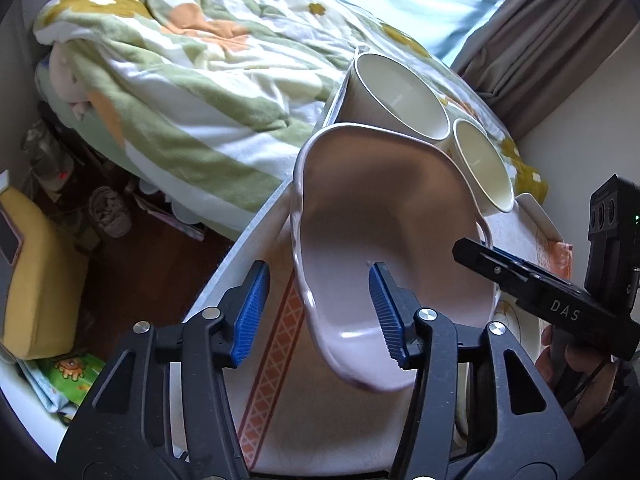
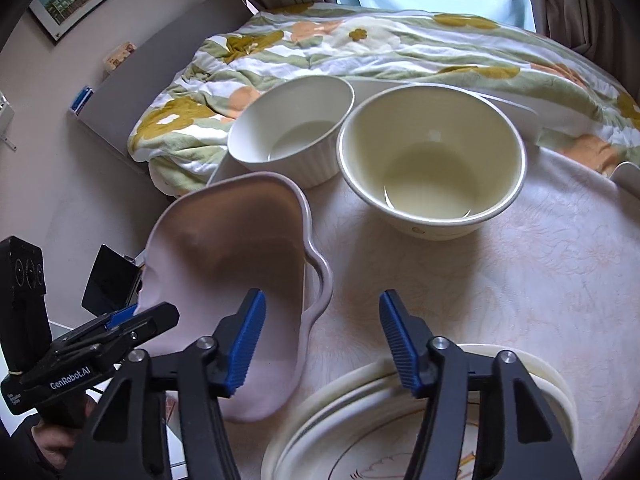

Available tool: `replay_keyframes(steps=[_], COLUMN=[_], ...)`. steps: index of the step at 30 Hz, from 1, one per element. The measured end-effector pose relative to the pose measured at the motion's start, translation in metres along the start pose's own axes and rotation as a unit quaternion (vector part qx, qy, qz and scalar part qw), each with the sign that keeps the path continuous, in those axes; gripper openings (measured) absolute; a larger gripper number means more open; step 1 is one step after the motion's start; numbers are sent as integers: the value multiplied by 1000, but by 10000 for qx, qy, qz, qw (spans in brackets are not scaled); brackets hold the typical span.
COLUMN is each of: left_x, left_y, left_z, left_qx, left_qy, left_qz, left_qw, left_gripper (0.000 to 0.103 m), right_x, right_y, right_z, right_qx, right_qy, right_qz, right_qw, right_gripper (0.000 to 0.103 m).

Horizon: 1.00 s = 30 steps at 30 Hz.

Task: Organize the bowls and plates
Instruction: 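Grasp the rim of the pink handled dish with both grippers and lift, then carry the pink dish with both grippers and lower it beside the plate stack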

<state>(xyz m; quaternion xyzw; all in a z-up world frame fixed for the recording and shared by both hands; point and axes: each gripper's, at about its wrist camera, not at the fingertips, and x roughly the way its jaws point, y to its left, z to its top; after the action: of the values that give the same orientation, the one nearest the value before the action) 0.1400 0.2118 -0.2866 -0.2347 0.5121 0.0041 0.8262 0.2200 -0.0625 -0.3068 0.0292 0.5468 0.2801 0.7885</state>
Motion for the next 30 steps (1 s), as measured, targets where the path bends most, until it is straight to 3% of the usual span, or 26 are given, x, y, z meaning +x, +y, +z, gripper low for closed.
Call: replay_keyframes(steps=[5,8,9,10,21,26,30], left_x=[15,18,17,17,-21,-58,-78], left_y=[-1,1,1,1,-27,-71,-121], left_z=[8,11,12,13,20,14,2], left_qx=[159,199,222,241,734,1140,1369], left_qy=[211,203,194,187,-154,-471,-601], left_qz=[-9,33,31,40,221,290,124], left_qw=[9997,9996,9996,9995,9969,9919,9887], left_gripper=[19,12,11,10,10,10,10], right_x=[10,15,16,16,-16,-58,-108], right_y=[1,2,4,6,20,15,-2], right_z=[2,2,2,1,-1,-9,-22], right_qx=[51,62,16,-37,-223,-103,-48], right_qy=[22,70,74,81,-389,-830,-1214], right_qz=[3,72,83,86,21,136,89], right_qw=[10000,9999,9999,9999,9990,9964,9925], right_gripper=[39,25,17,16,15,15,15])
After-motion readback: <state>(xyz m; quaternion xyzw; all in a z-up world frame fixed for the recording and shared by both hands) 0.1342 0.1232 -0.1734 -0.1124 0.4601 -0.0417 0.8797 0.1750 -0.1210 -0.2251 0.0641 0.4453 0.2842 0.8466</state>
